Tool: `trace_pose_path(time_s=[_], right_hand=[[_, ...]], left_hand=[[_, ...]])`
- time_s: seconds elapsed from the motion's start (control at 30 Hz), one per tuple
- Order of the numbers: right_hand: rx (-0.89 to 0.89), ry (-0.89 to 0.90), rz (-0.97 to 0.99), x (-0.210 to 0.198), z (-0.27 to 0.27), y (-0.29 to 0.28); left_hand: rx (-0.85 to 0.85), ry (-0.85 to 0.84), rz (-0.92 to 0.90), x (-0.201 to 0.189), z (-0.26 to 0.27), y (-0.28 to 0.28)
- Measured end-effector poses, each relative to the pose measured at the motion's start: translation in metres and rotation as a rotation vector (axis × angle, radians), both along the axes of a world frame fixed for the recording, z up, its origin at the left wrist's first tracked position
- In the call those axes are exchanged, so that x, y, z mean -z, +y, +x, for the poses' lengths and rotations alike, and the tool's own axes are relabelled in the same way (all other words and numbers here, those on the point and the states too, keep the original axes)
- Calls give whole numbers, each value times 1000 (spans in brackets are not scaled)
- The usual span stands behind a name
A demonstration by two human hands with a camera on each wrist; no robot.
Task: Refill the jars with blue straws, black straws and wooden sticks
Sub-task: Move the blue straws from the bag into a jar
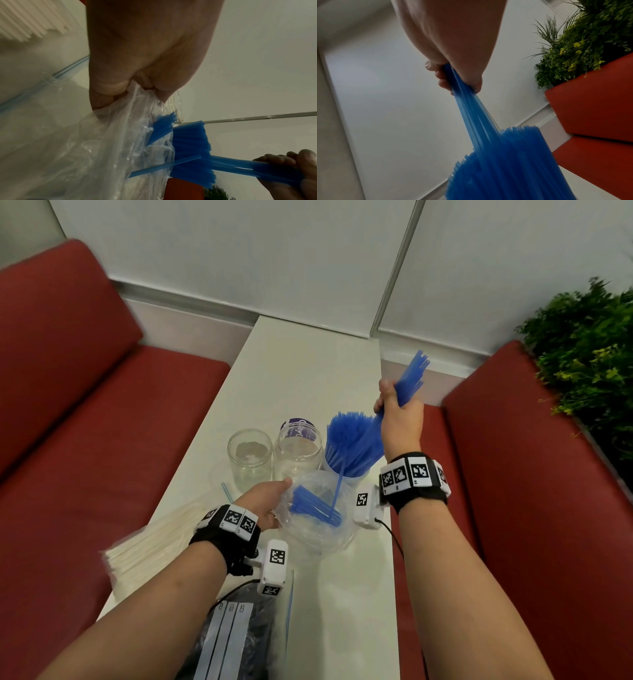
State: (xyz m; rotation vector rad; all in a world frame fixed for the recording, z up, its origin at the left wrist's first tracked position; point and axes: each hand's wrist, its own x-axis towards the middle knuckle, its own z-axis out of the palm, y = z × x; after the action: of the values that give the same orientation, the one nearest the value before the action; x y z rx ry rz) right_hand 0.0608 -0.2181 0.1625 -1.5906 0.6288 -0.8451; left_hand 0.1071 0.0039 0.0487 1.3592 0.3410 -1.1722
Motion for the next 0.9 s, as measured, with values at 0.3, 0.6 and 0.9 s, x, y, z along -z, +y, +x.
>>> trace_pose_path(time_s=[0.3, 0.6, 0.9], right_hand=[[-87, 84, 36, 46, -4, 19], [42, -64, -295, 11, 4, 5], [-303, 877, -888, 74, -6, 23]], left_hand=[[-24, 0, 24, 2, 0, -1], [-19, -2, 19, -1, 4, -3], [-10, -21, 26, 0, 2, -2]])
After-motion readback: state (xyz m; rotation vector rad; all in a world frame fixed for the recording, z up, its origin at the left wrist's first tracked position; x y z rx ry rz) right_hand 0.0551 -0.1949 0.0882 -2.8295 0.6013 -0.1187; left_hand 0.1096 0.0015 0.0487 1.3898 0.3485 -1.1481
